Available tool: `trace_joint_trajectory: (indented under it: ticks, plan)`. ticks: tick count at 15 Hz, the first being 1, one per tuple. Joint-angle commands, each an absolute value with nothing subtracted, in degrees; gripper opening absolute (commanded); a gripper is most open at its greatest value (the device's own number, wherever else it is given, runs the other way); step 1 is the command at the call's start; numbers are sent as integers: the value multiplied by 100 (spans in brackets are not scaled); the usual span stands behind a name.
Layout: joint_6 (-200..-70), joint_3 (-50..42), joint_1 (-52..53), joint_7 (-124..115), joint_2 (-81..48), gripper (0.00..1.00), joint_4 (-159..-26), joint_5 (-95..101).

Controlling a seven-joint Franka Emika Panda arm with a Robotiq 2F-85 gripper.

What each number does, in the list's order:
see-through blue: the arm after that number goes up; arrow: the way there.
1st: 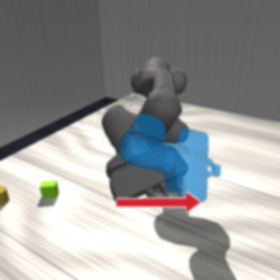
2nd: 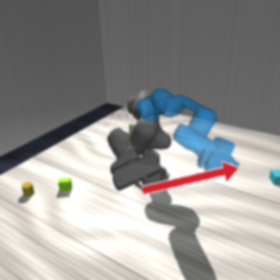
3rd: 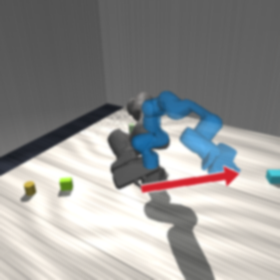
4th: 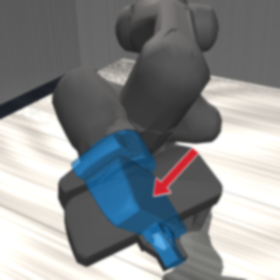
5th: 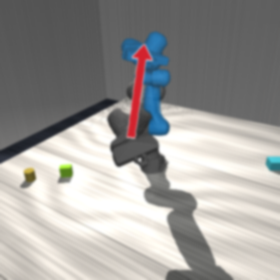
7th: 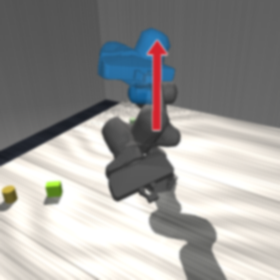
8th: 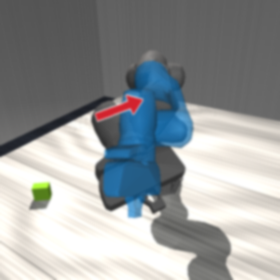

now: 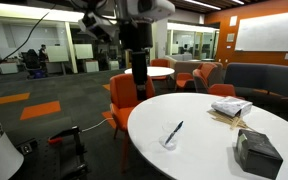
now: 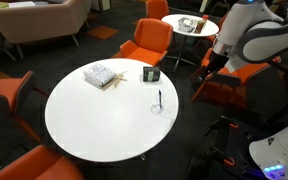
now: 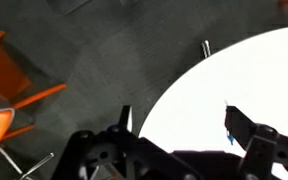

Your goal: Remove the pen from the cup and put it on the table

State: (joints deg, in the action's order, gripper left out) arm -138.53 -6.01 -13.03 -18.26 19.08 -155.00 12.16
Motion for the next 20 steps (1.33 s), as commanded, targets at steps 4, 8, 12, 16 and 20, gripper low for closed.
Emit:
trace_joint_trajectory:
  ticks: [4, 8, 12, 16, 20]
  plan:
    - [-15045, -300, -1199, -4563, -542, 96, -14274, 1514]
    - [-15042, -696, -516, -4983, -1690, 80, -13393, 1487]
    - [-15110, -949, 30, -4898, -2381, 60, -12846, 1283]
    - [-15132, -1051, 301, -4774, -2804, 56, -12435, 1017]
    - [-15148, -1090, 436, -4735, -3079, 41, -12164, 835]
